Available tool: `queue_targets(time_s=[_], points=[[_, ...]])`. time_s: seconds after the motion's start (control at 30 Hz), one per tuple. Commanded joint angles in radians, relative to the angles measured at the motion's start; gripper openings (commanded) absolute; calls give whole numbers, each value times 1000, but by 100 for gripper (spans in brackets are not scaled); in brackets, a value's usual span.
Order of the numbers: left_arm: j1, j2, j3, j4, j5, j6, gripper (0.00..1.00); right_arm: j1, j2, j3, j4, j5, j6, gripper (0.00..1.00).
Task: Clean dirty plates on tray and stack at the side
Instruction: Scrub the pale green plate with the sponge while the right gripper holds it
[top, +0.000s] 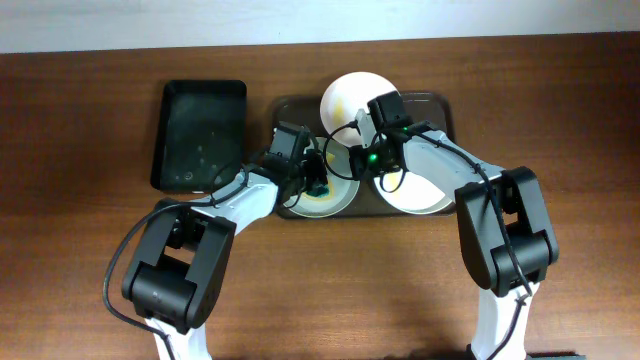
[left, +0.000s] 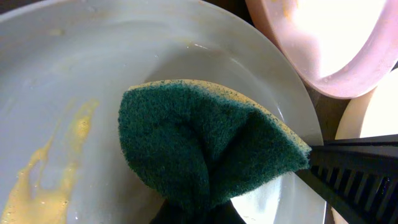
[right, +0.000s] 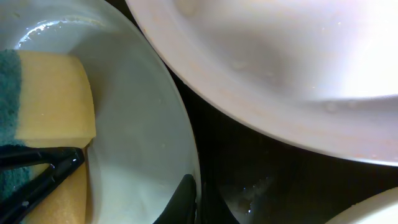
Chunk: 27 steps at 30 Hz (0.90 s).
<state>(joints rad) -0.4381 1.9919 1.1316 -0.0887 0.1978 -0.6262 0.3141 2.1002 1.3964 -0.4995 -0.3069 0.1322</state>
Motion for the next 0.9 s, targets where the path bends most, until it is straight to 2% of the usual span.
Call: queue_targets(time_s=[0.0,0.1,0.2,0.27,0.3,0.33,0.43,0.5,0.63,0.87], points=[[-9,55,-3,-59,-65,-10,0,6,32,6,-9,20,-11,4],[-3,55,-1,-116,-201,-10,0,6,32,6,-10,20,-11,4],[11,48,7,-140,-229,-9,6,6,32,6,-9,20,-11,4],[16,43,19,-153,-229,13,19,6,32,6,-9,20,-11,4],[16,40,32,-165,-229,38,33,6,32,6,-10,20,-11,4],[16,39,48,-179,-228,53,41,6,32,6,-10,20,-11,4],[14,38,90,-219,-212,60,49,6,32,6,-9,20,-11,4],[14,29,123,-253,-182,60,49,6,32,5,-9,21,-11,4],[15,-13,144,-265,-167,60,43,6,32,5,-10,21,-11,4],[16,-16,146,-291,-167,80,41,6,32,6,-9,21,-11,4]])
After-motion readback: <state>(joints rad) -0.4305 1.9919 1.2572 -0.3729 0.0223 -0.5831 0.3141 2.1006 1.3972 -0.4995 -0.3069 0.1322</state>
